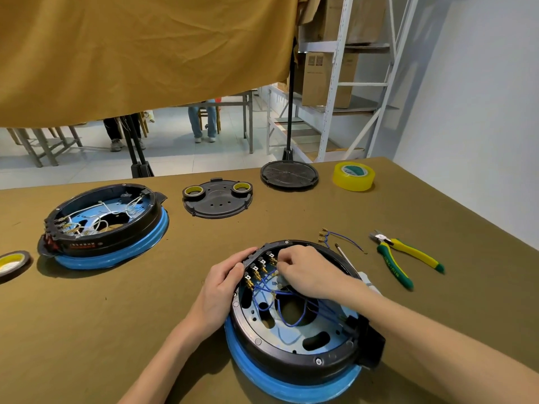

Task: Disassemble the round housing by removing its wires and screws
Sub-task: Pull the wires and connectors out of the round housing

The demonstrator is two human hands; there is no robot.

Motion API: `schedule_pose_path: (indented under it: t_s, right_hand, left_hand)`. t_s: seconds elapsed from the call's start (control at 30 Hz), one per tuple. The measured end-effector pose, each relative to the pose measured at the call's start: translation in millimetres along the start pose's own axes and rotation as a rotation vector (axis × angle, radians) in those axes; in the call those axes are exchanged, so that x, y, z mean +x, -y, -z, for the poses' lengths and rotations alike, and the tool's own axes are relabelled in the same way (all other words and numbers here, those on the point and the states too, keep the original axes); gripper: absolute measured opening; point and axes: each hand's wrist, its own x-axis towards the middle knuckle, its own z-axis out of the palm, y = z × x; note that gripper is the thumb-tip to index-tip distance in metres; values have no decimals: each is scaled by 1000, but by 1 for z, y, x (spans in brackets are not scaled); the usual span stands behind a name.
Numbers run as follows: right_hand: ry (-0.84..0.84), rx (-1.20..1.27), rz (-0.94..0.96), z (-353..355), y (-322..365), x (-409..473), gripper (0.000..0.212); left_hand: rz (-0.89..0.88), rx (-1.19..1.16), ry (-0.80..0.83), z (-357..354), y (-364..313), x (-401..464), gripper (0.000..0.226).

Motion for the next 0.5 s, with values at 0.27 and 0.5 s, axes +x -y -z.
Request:
schedule_pose_path:
  t_s: [0.27,0.5]
  right_hand:
    - [-16,62,-16,-3,0,-3,28]
    - [-39,62,-2,-1,-3,-5,28]
  left_hand:
    - [12,-11,4,0,-5,-2,50]
    - [13,8,2,0,-6,-2,48]
